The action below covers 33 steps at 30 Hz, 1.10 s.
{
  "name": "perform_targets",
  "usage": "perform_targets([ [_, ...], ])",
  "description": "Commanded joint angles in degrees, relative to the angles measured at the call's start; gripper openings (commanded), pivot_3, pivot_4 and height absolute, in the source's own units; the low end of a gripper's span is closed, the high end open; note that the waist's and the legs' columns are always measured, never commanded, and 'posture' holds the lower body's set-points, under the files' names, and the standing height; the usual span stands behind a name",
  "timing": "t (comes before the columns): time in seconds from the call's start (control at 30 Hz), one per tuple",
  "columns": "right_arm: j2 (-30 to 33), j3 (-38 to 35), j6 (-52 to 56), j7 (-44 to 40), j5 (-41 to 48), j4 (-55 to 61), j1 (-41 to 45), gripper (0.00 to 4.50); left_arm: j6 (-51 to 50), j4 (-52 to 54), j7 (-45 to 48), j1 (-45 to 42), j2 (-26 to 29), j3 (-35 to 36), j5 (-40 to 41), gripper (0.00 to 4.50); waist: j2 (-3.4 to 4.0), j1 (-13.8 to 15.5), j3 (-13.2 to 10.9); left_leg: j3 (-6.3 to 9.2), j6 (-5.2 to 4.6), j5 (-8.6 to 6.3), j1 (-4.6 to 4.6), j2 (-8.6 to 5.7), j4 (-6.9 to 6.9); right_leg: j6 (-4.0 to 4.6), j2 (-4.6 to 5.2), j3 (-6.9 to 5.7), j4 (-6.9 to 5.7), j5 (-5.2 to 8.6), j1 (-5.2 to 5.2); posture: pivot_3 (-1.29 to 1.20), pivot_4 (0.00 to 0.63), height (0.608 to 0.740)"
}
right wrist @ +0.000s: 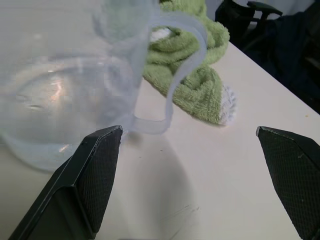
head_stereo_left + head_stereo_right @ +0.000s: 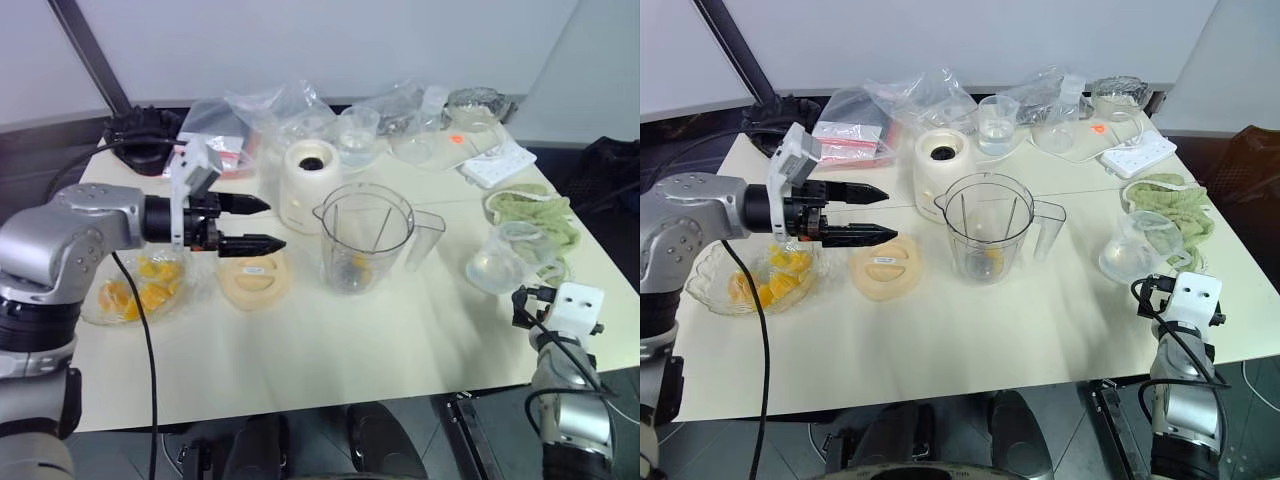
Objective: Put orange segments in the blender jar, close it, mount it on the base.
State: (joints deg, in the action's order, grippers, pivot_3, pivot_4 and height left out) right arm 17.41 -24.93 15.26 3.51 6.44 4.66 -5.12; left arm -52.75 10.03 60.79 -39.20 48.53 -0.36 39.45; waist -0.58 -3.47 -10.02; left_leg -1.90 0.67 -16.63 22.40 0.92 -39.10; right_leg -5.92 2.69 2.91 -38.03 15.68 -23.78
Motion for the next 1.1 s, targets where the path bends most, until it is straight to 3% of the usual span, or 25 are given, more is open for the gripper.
perform_targets([
  [0.03, -1.44, -0.98, 0.66, -2.06, 2.31, 12.57, -5.91, 4.45, 3.82, -4.13, -0.92, -2.42, -0.64, -0.39, -3.83, 4.5, 0.0, 0.57, 0.0, 0.0, 0.0, 0.0, 0.0, 0.0, 0.01, 0.0, 0.0, 0.0, 0.0, 0.0, -0.01, 0.0, 0.15, 0.74],
  [0.33, -2.73, -6.3, 6.57, -13.84, 16.85, 39.36, -28.15, 4.45, 20.83, -35.4, 0.36, -14.45, -6.75, -7.71, -20.44, 4.5, -0.03, 1.96, 0.02, 0.02, 0.0, 0.0, -0.02, -0.08, -0.05, 0.01, -0.02, -0.06, 0.16, 0.01, 0.11, 0.0, 0.15, 0.74],
  [0.53, -2.93, -9.33, 7.35, -25.45, 27.95, 46.73, -45.28, 4.45, 32.49, -56.87, -1.0, -22.08, -13.76, -9.59, -28.76, 4.5, -0.08, 3.57, 0.01, 0.26, -0.1, -0.06, 0.17, -0.07, 0.07, -0.01, -0.05, -0.36, 0.35, 0.11, 0.12, 0.0, 0.15, 0.74],
  [0.67, -2.07, -11.36, 6.75, -27.55, 31.86, 48.17, -49.58, 4.45, 36.18, -63.75, 0.51, -24.52, -15.41, -9.1, -31.35, 4.5, -0.21, 3.01, 0.0, 0.24, -0.29, -0.18, 0.32, -0.01, 0.08, -0.01, -0.03, -0.41, 0.73, 0.1, 0.13, 0.0, 0.15, 0.74],
  [0.83, 1.12, -9.2, 9.14, -26.2, 33.28, 50.64, -46.49, 4.45, 34.2, -60.26, 6.96, -22.69, -14.51, -8.94, -31.33, 4.5, -0.46, 2.57, -0.06, 0.11, -0.29, -0.18, 0.39, 0.02, 0.01, 0.01, 0.18, -0.3, 0.86, 0.1, 0.12, 0.0, 0.15, 0.74],
  [1.1, 9.5, -5.51, 15.8, -26.68, 37.04, 52.88, -42.6, 4.45, 22.01, -34.84, 14.84, -9.41, -4.62, -7.29, -27.49, 4.5, -0.47, 2.71, -0.04, 0.21, -0.29, -0.18, 0.4, 0.12, 0.06, 0.03, 0.23, -0.3, 0.72, 0.09, 0.07, 0.0, 0.15, 0.74],
])
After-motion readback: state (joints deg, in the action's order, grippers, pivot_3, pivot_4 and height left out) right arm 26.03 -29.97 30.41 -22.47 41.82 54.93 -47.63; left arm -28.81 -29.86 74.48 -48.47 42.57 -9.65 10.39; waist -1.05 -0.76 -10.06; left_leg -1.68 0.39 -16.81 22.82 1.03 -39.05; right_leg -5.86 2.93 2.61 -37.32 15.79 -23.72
